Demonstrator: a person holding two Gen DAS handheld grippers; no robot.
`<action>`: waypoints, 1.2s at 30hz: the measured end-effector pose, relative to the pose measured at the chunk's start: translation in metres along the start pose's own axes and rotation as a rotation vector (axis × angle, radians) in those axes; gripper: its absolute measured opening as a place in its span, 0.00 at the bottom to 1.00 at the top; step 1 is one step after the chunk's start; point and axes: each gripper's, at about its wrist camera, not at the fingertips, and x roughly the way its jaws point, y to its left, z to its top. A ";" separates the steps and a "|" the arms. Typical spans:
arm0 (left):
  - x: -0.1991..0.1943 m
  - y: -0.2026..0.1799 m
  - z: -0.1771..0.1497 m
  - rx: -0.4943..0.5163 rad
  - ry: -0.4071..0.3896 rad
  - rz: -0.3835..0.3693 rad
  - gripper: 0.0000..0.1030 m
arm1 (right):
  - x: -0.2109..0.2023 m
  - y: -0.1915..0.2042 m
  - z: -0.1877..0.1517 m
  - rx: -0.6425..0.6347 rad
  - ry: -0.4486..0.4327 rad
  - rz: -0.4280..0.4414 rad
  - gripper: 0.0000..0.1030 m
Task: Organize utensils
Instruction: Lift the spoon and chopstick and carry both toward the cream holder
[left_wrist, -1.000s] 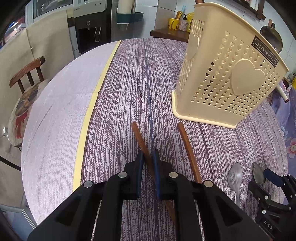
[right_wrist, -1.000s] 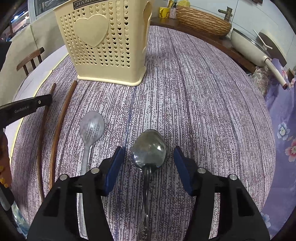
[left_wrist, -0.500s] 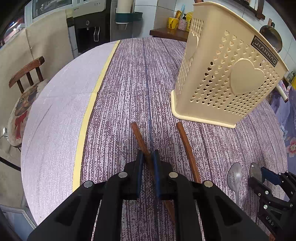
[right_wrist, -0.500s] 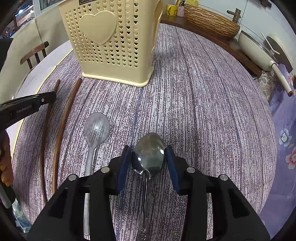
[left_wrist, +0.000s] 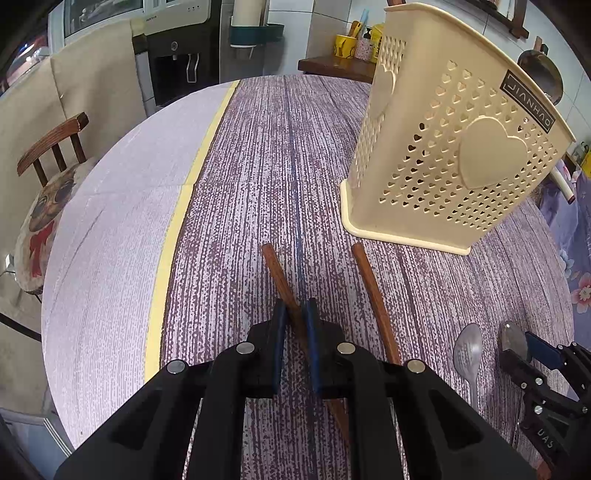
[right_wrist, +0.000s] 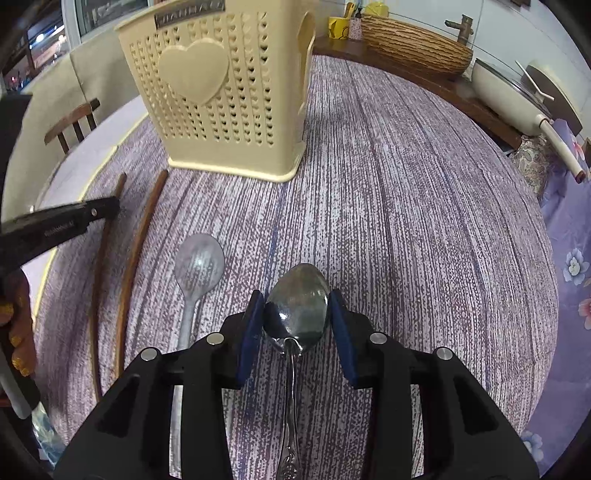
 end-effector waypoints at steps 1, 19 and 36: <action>0.000 0.000 0.000 -0.003 0.001 -0.002 0.12 | -0.004 -0.002 0.001 0.009 -0.015 0.012 0.36; -0.054 -0.005 0.014 0.002 -0.118 -0.107 0.01 | -0.086 -0.007 0.012 0.046 -0.230 0.100 0.36; -0.006 -0.012 -0.006 0.041 0.000 0.015 0.39 | -0.081 -0.007 0.010 0.054 -0.211 0.092 0.36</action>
